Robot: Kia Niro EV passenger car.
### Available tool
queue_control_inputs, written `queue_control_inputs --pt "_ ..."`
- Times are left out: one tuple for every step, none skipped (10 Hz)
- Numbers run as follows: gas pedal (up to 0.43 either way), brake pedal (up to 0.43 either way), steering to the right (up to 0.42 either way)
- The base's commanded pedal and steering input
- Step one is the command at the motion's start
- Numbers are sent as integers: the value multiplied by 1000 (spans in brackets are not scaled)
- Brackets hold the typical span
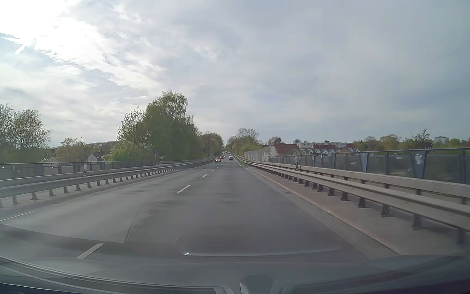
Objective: Follow the waypoints while adhering to traffic rules and regulations
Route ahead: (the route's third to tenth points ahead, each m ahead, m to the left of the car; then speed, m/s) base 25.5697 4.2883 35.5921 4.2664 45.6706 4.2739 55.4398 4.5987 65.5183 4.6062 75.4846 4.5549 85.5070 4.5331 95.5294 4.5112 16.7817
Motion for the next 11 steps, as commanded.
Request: queue_control_inputs --pt "59 0 -5" --pt "59 0 -5" --pt "59 0 -5" --pt "59 0 -6" --pt "59 0 -6" --pt "59 0 -7" --pt "59 0 -8" --pt "59 0 -9" --pt "59 0 -9" --pt "59 0 -9" --pt "59 0 -5"
